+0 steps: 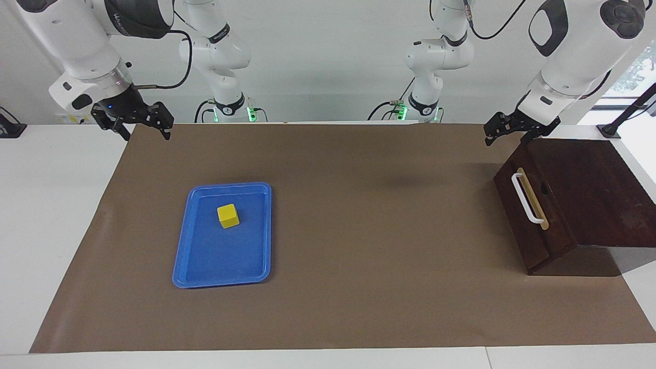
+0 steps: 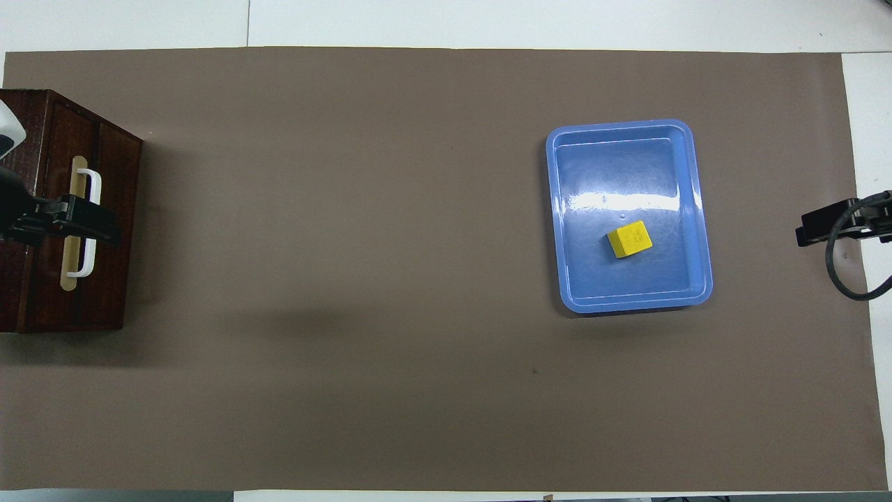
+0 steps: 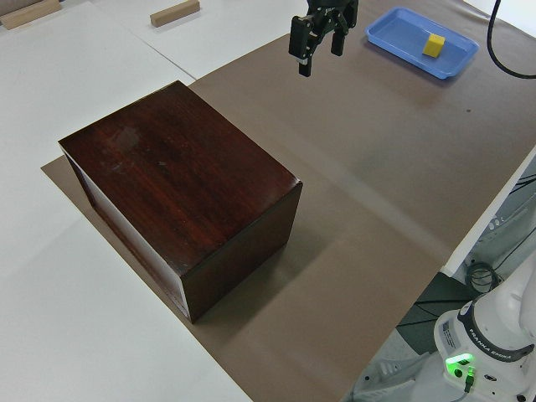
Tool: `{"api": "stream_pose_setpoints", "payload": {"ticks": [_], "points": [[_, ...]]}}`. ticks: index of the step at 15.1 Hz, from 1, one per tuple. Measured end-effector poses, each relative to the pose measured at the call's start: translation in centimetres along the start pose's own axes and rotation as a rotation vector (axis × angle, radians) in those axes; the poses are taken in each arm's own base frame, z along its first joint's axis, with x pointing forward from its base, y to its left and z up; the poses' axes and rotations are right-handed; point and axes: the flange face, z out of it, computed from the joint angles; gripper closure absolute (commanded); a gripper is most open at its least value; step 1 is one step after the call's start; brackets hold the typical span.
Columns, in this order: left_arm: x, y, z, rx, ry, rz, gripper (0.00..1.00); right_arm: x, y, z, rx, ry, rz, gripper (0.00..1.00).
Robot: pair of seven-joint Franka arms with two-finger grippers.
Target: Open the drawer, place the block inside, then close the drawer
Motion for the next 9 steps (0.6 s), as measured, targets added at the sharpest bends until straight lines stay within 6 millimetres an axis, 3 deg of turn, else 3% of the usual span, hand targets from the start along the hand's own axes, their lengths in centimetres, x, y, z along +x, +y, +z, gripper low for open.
{"api": "stream_pose_setpoints", "payload": {"ticks": [5,9], "points": [[0.0,0.0,0.0,0.000,0.000,0.000,0.00,0.1,-0.1,0.1,0.000,0.006,0.038,0.00],[0.0,0.0,0.0,0.000,0.000,0.000,0.00,0.2,0.0,2.4,0.062,-0.026,0.260,0.00]]}}
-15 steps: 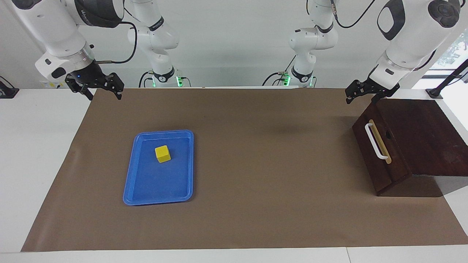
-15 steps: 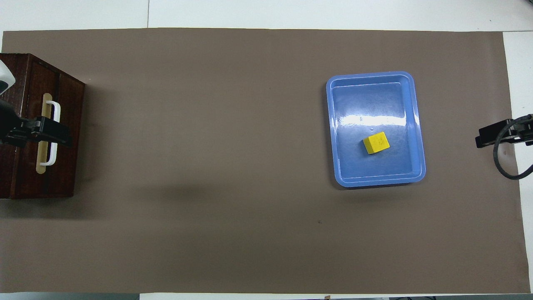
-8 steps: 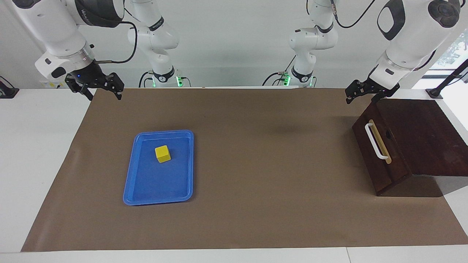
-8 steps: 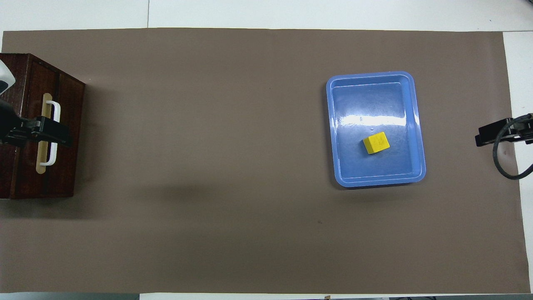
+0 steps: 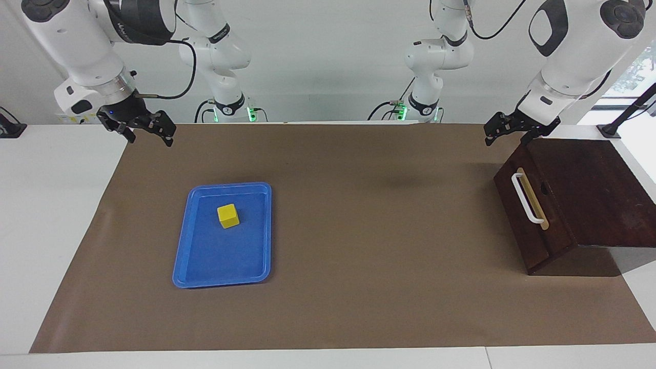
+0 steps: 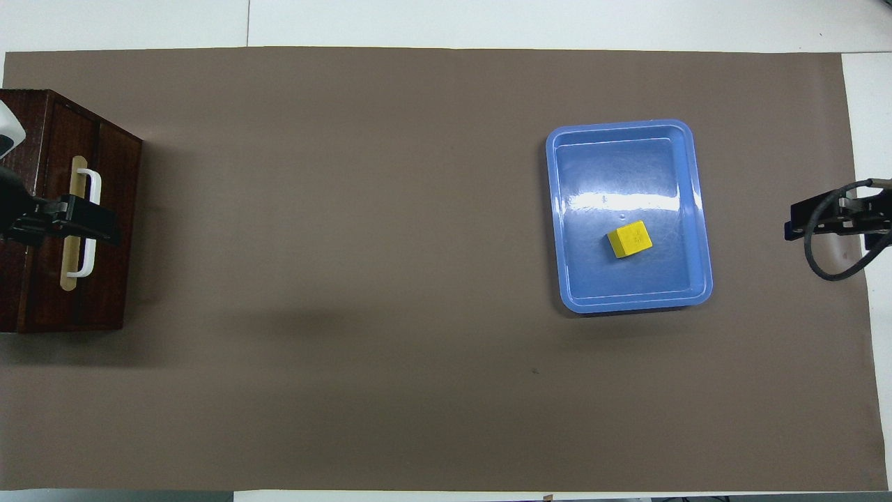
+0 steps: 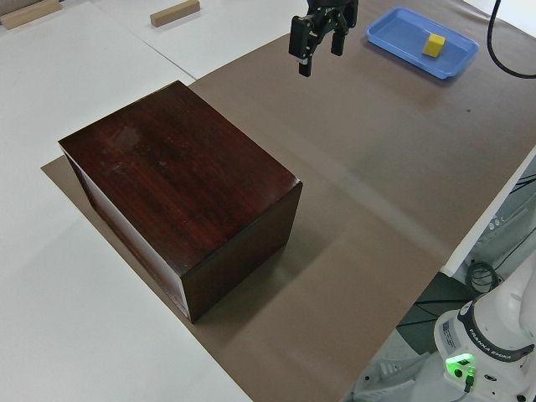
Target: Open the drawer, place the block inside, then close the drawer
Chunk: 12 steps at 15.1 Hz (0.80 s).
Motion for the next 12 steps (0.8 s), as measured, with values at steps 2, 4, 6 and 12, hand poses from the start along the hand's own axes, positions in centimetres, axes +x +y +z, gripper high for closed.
{"api": "stream_pose_setpoints", "payload": {"ticks": [2,4,6,12], "points": [[0.0,0.0,0.0,0.000,0.000,0.000,0.00,0.4,0.8,1.7,0.058,-0.046,0.129,0.00],[0.0,0.1,0.0,0.000,0.000,0.002,0.00,1.6,1.9,4.0,0.125,-0.105,0.260,0.00],[0.0,0.1,0.0,0.001,0.001,0.000,0.00,3.7,2.9,7.1,0.182,-0.154,0.385,0.00],[1.7,-1.5,4.3,0.219,0.112,0.034,0.00,8.3,2.9,17.9,0.295,-0.327,0.677,0.00]]}}
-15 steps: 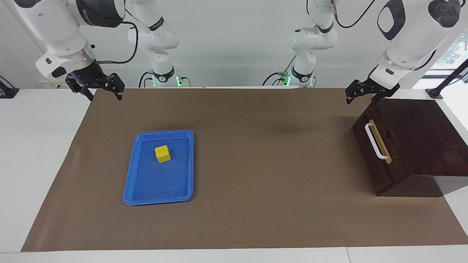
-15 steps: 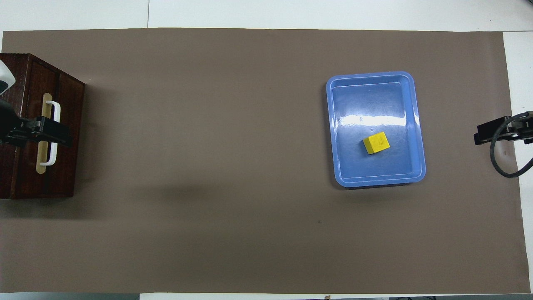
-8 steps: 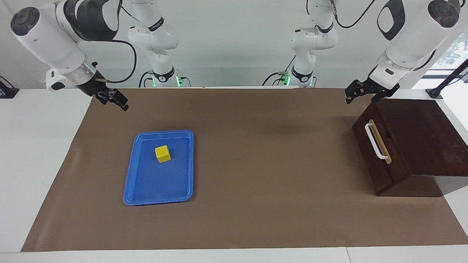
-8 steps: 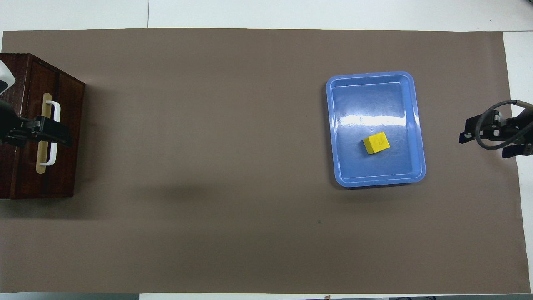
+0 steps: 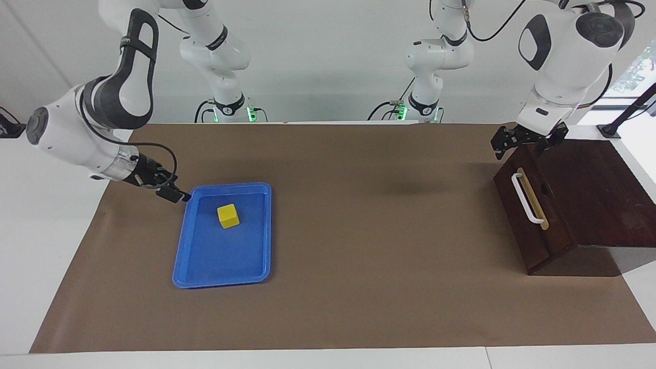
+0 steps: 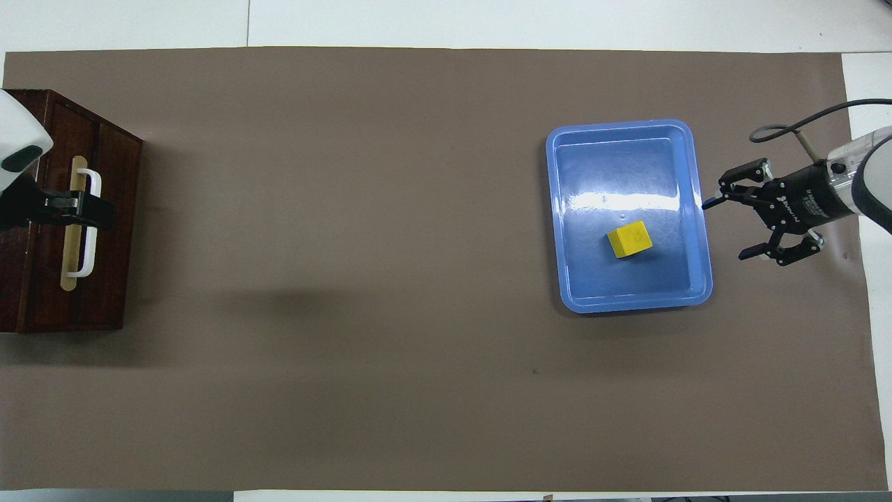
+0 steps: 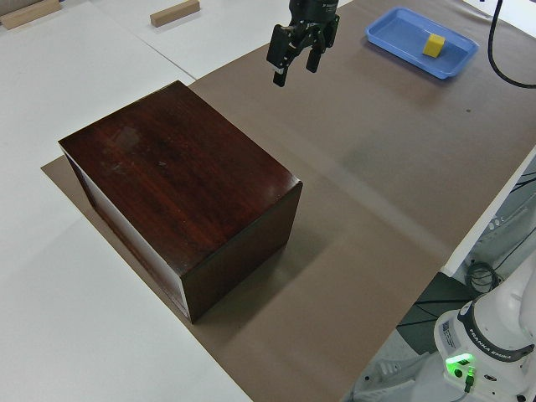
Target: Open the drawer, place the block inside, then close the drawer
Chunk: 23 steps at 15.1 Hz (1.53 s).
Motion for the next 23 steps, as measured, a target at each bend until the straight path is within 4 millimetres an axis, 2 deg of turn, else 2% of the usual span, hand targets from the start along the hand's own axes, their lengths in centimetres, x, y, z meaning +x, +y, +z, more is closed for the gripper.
{"api": "stream_pose_setpoints", "payload": {"ticks": [3,5,10,12,14,17,19,23], "points": [[0.5,0.4,3.7,0.105,0.031,0.059,0.00,3.3,0.3,3.7,0.002,-0.078,0.119,0.00],[1.1,0.9,5.6,0.174,0.038,0.111,0.00,4.5,0.0,5.3,0.003,-0.110,0.169,0.00],[2.9,3.4,10.4,0.197,0.037,0.142,0.00,5.6,-2.0,8.1,0.019,-0.177,0.275,0.00],[3.2,4.4,11.5,0.226,0.038,0.161,0.00,6.1,-2.4,9.4,0.009,-0.202,0.307,0.00],[3.3,4.3,12.2,0.258,0.064,0.179,0.00,6.4,-2.2,10.6,-0.015,-0.235,0.330,0.00],[3.1,2.6,14.0,0.250,0.105,0.172,0.00,6.2,-2.3,11.2,-0.023,-0.277,0.353,0.00],[2.7,2.6,15.2,0.239,0.112,0.178,0.00,5.9,-2.7,11.0,-0.022,-0.287,0.354,0.00],[2.4,3.1,16.3,0.235,0.101,0.161,0.00,5.5,-3.6,10.3,-0.012,-0.277,0.337,0.00]]}}
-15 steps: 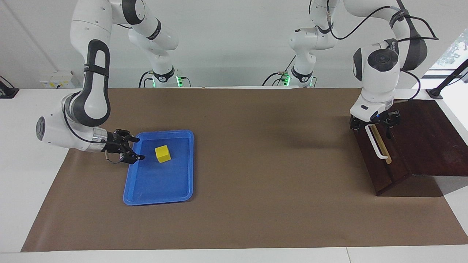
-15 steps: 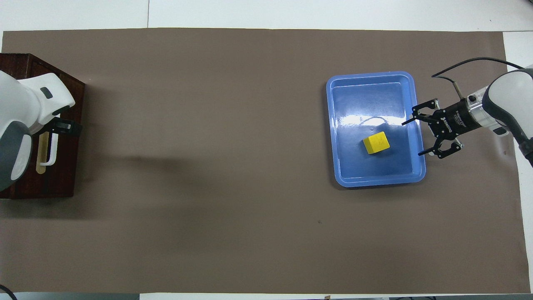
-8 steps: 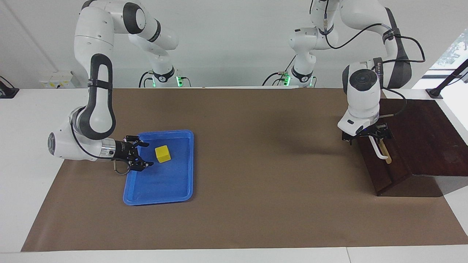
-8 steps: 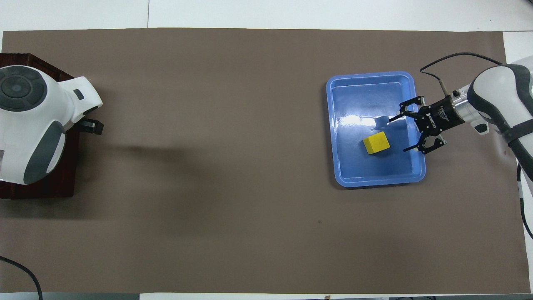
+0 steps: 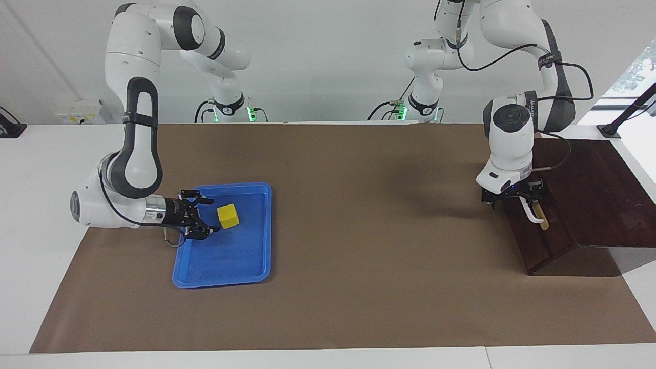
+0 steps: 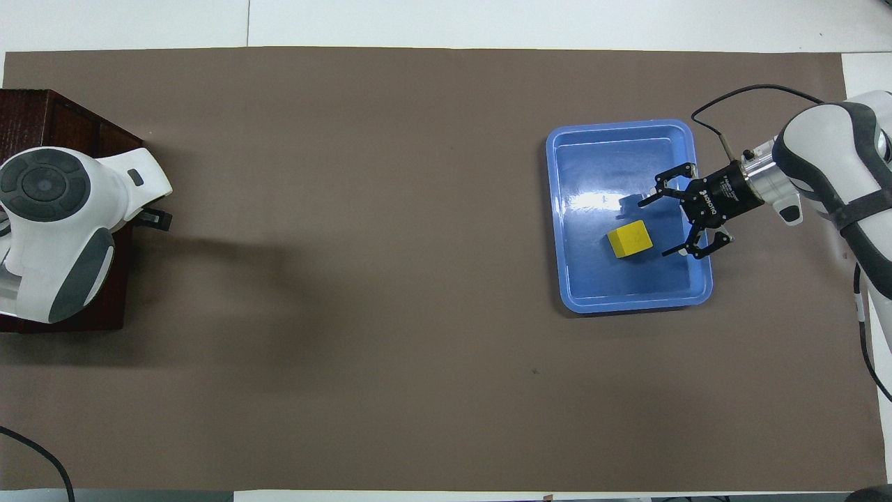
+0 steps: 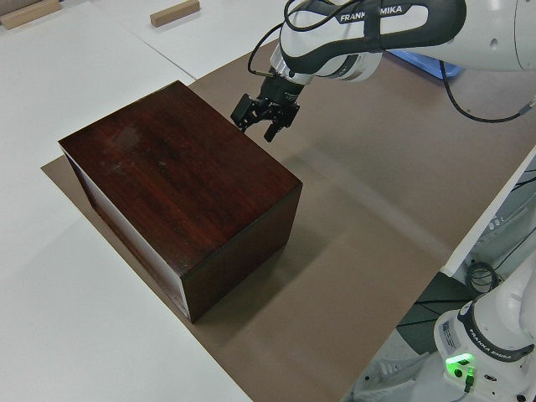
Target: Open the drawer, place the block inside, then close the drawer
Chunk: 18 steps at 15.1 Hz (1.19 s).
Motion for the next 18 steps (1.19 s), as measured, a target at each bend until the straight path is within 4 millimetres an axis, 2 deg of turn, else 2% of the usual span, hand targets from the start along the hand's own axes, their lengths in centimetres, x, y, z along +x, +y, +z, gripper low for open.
{"api": "stream_pose_setpoints", "payload": {"ticks": [3,7,11,12,15,16,18], "points": [[0.8,1.8,0.3,-0.008,0.028,-0.078,0.00,0.0,-0.1,-0.1,0.002,0.001,-0.002,0.00],[2.3,6.8,-2.2,-0.042,0.066,-0.158,0.00,0.0,-0.3,0.4,0.001,-0.011,-0.001,0.00],[2.9,11.3,-4.3,-0.076,0.064,-0.153,0.00,-0.3,-0.6,1.3,-0.011,-0.015,-0.020,0.00],[2.9,11.7,-4.5,-0.075,0.058,-0.151,0.00,-0.3,-0.6,1.5,-0.014,-0.017,-0.033,0.00],[3.1,11.5,-4.6,-0.069,0.041,-0.159,0.00,0.0,-0.5,1.9,-0.017,-0.018,-0.052,0.00],[3.3,11.0,-5.2,-0.059,0.027,-0.167,0.00,0.0,-0.5,2.0,-0.018,-0.019,-0.055,0.00],[4.1,9.2,-7.7,-0.041,-0.016,-0.206,0.00,0.1,-0.4,2.1,-0.020,-0.021,-0.059,0.00]]}}
